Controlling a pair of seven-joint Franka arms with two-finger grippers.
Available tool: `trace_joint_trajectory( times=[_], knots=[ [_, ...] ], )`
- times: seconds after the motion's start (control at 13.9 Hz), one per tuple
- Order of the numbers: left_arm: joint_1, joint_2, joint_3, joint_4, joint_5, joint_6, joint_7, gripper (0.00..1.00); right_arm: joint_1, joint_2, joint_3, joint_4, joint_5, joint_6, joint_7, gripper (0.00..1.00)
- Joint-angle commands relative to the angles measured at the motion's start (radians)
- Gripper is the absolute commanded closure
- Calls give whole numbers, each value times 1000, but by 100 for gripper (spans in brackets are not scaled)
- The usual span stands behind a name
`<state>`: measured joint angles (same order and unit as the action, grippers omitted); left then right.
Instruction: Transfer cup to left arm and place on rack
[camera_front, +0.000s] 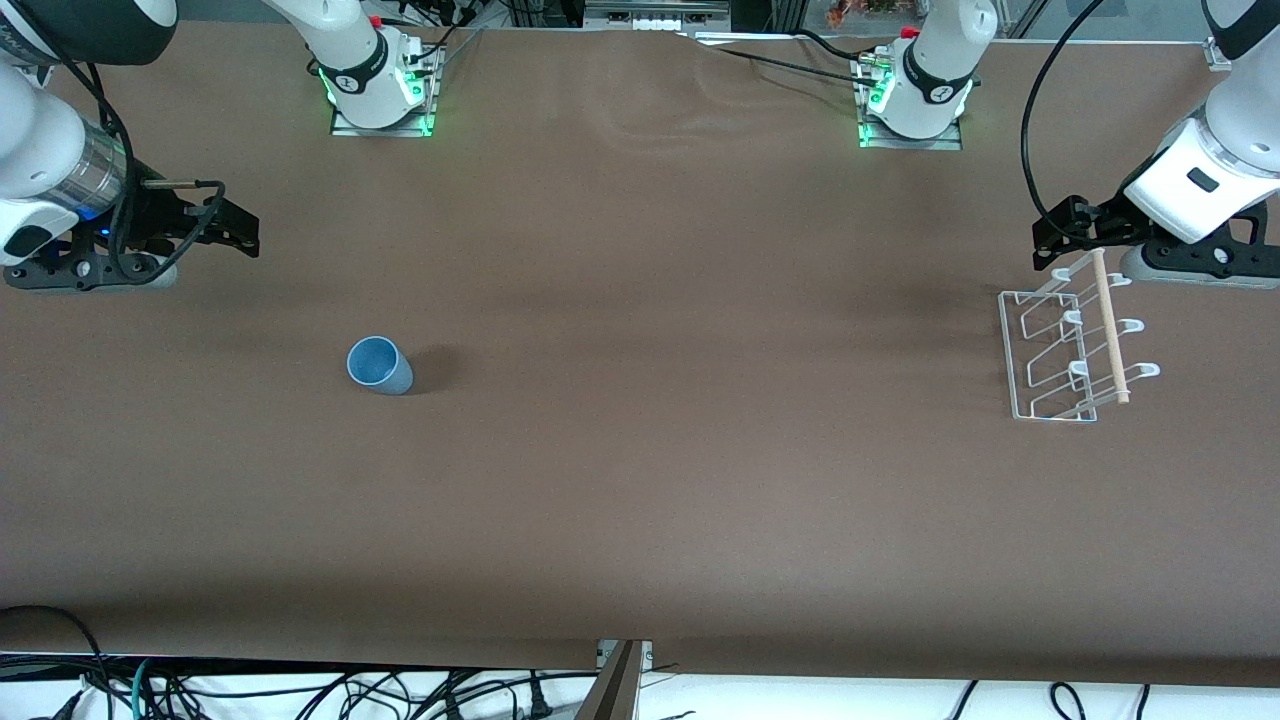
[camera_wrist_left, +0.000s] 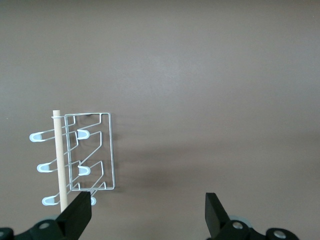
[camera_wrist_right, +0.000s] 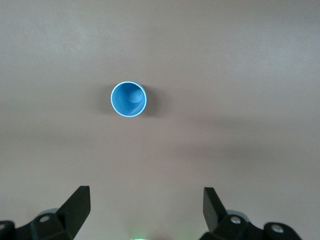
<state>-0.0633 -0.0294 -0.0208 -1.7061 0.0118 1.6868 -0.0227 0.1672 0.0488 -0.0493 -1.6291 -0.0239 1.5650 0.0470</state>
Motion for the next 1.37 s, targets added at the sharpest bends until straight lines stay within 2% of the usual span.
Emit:
trace_joint_trajectory(
  times=[0.0,1.3],
  knots=[
    [2,-3,-1,6,11,-10,-6,0,0,-20,2,-15,-11,1,-1,0],
    [0,-3,-5,7,11,-10,-8,0,-1,-17,0,-11,-1,3,-4,0]
  ],
)
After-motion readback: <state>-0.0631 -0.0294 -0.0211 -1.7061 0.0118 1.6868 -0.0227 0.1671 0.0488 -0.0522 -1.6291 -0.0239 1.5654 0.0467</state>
